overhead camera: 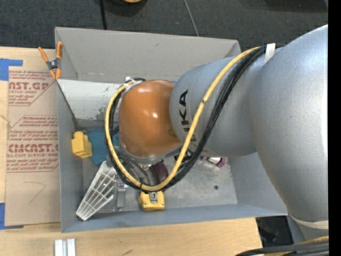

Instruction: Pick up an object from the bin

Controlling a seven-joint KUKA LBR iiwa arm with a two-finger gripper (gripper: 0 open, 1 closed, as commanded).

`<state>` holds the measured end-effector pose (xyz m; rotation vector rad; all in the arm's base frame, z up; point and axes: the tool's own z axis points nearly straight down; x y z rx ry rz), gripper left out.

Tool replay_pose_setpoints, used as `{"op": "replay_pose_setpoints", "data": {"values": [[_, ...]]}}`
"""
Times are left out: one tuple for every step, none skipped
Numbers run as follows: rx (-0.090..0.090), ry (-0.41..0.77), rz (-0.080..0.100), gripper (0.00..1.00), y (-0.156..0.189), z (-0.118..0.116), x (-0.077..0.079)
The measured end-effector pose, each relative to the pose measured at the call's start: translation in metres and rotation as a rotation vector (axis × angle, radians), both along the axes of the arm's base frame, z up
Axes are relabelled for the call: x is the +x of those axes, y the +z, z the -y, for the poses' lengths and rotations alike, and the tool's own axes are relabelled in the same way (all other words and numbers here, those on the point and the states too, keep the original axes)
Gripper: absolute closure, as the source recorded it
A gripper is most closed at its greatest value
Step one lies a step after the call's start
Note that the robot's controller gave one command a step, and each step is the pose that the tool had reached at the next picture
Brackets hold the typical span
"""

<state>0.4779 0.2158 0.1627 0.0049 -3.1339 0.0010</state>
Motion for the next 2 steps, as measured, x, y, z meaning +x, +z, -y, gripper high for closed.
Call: {"op": "replay_pose_setpoints", "data": {"values": [[0.002, -0.003, 0.007, 0.00, 0.004, 0.001, 0.002], [0.004, 0.178, 0.011, 0.00, -0.039, -0.001, 0.004]]}}
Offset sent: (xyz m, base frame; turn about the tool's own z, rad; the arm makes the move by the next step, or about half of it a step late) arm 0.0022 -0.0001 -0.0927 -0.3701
